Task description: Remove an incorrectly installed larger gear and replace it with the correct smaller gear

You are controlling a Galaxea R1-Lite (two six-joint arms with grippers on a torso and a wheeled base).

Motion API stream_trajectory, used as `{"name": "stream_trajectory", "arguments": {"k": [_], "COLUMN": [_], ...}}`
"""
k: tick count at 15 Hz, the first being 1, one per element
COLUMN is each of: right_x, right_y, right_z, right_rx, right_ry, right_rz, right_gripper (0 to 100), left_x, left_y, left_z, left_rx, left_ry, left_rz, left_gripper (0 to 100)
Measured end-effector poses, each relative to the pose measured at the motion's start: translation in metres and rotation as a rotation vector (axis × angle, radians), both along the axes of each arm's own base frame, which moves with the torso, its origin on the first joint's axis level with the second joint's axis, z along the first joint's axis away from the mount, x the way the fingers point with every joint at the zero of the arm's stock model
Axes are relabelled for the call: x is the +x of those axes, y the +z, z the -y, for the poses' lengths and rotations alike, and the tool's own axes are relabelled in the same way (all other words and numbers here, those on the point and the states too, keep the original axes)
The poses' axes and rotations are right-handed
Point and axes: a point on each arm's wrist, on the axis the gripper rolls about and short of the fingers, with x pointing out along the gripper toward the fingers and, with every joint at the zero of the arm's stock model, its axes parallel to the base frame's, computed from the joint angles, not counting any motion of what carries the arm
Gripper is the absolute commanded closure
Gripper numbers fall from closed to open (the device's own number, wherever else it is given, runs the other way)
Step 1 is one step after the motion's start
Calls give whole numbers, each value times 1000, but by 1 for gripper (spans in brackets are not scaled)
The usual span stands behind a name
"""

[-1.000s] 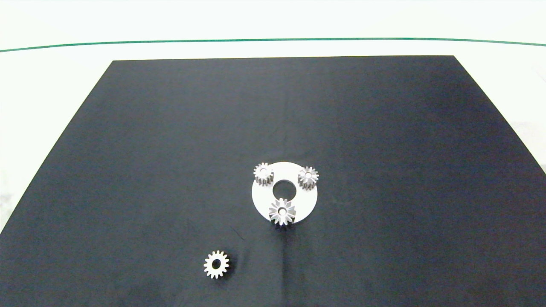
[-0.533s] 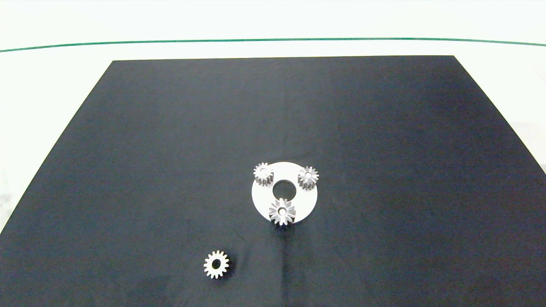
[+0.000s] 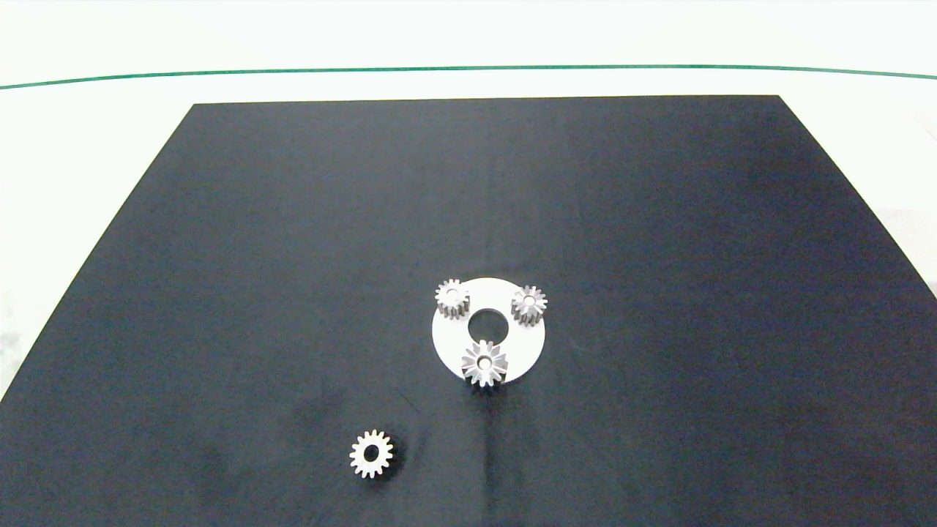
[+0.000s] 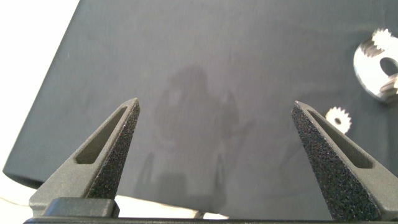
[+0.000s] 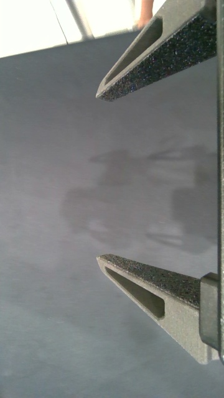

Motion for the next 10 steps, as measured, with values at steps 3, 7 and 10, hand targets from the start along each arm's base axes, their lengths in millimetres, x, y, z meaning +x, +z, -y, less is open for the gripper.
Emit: {"name": "stream_trajectory", "arguments": {"k": [3,7,10], "right_x": [20,68,111], "right_y": [62,131,143], "right_z": [1,2,-2], "right_rx": [-11,-32,-38], "right_ry": [-6,-2,22], "right_rz": [-116,-308,-496], "right_gripper": [0,0,0], "left_x": [30,77,116], "left_y": [53,121,136], "left_z": [0,0,1], "left_rx": [0,-4,-54], "left_ry": [3,3,20], "left_rz": [-80,-262,-486], "left_gripper": [0,0,0]}}
